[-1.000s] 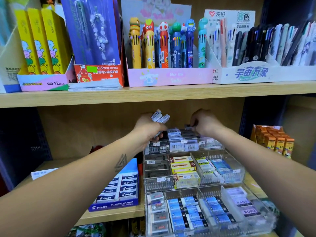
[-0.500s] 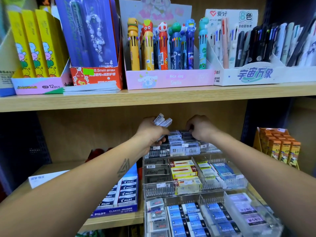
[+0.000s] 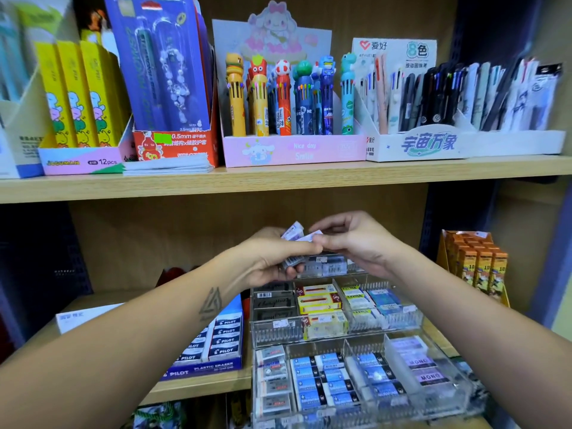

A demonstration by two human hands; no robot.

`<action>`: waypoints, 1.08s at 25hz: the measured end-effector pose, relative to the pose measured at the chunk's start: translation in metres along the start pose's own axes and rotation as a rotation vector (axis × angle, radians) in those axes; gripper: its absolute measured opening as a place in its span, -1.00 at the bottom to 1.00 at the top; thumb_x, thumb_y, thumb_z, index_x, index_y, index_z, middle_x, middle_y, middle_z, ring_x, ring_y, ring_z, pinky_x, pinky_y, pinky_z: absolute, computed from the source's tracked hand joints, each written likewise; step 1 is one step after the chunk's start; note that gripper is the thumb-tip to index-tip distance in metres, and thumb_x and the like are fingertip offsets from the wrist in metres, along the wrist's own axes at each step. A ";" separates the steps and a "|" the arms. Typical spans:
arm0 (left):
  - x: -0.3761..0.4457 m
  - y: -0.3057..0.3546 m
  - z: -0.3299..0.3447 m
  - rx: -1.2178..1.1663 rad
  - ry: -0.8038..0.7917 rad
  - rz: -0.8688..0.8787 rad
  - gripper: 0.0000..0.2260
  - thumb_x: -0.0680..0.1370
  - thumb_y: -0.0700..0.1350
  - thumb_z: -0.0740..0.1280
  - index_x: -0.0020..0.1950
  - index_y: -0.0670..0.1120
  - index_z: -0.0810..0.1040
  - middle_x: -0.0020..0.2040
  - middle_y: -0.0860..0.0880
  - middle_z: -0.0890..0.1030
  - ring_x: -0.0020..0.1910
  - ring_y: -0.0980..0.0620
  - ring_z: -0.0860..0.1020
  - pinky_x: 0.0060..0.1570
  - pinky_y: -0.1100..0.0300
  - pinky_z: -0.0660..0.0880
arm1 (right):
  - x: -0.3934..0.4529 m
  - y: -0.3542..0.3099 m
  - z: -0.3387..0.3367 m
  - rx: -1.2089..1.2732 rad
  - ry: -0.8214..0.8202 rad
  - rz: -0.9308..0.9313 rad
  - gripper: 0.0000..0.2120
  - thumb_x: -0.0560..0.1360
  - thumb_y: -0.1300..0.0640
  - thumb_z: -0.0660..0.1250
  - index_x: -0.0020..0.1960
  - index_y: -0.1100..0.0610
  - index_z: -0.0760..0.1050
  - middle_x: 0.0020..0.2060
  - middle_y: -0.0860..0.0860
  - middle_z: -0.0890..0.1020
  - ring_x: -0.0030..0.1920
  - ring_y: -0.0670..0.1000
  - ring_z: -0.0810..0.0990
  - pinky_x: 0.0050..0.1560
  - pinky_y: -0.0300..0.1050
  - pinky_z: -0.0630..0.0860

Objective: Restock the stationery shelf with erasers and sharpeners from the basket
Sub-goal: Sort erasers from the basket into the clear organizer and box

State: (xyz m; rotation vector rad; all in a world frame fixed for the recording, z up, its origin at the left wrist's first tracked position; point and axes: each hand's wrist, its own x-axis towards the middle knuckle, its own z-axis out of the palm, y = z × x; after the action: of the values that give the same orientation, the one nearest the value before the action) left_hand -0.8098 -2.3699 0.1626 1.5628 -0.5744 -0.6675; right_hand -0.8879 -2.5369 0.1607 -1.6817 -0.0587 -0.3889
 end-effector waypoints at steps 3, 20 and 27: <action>-0.007 -0.008 -0.008 -0.152 -0.022 -0.073 -0.69 0.48 -0.15 0.51 0.15 -0.20 0.53 -0.20 -0.17 0.58 -0.37 0.02 0.49 -0.56 0.33 0.37 | -0.011 0.001 -0.010 0.041 0.039 0.005 -0.75 0.33 0.51 0.47 -0.04 0.30 0.63 -0.12 0.25 0.69 -0.13 0.11 0.69 -0.10 -0.14 0.65; -0.027 -0.019 -0.016 -0.066 -0.007 -0.052 -0.86 0.50 -0.32 0.45 0.02 -0.25 0.57 -0.22 -0.21 0.60 -0.38 -0.01 0.49 -0.58 0.29 0.37 | -0.033 0.006 0.003 -0.932 0.020 -0.299 -0.76 0.35 0.11 0.60 0.01 0.03 0.70 -0.13 -0.15 0.65 -0.08 -0.10 0.58 -0.03 -0.16 0.47; -0.074 -0.029 -0.087 -0.080 0.149 -0.053 -0.88 0.56 -0.37 0.28 0.06 -0.26 0.54 -0.28 -0.20 0.56 -0.38 -0.03 0.51 -0.54 0.30 0.41 | -0.030 0.005 0.085 -1.029 -0.157 -0.233 -0.83 0.41 0.04 0.55 -0.03 0.06 0.70 -0.23 -0.06 0.70 -0.20 -0.08 0.63 -0.10 -0.13 0.57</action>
State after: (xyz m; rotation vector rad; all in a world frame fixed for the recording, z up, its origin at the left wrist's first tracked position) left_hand -0.8006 -2.2538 0.1447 1.5420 -0.3925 -0.6008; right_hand -0.8957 -2.4493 0.1392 -2.7362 -0.1962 -0.5009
